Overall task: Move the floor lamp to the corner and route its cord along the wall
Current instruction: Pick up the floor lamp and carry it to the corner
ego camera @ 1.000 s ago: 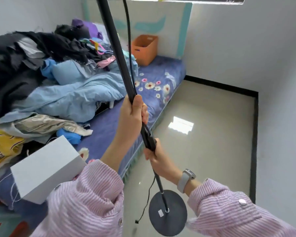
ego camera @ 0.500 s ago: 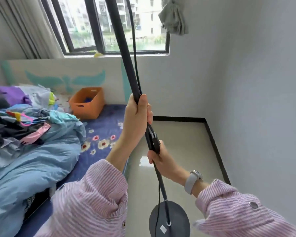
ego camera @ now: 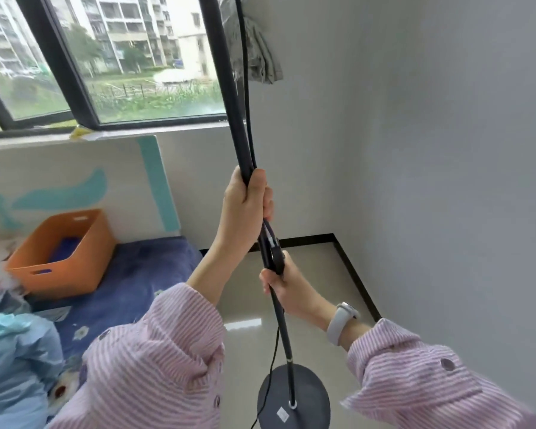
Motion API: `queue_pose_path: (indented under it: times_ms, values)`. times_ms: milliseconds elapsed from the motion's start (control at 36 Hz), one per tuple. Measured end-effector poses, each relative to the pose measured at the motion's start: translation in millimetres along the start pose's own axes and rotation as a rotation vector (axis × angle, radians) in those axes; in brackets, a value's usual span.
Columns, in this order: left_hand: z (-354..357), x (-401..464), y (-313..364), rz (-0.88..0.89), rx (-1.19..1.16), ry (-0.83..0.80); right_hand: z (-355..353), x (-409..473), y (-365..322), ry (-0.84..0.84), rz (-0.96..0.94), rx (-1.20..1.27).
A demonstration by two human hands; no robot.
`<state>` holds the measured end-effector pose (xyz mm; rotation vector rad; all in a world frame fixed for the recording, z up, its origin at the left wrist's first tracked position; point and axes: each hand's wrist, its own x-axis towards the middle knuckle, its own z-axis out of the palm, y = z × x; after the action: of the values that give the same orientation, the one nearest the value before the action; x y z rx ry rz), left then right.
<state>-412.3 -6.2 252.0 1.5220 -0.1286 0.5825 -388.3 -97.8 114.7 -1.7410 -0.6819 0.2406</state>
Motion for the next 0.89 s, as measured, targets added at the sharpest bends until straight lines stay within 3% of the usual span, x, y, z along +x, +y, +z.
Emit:
queue_pose_path:
  times_ms: [361,889]
  values:
    - [33.8,232.4,-122.9,-0.104,-0.015,-0.016,-101.4,227.5,85.3,-0.077,0.061,0.014]
    - [100.0,474.4,-280.1,-0.035,0.029,-0.14,-236.2,458.6,197.7,0.065,0.207,-0.14]
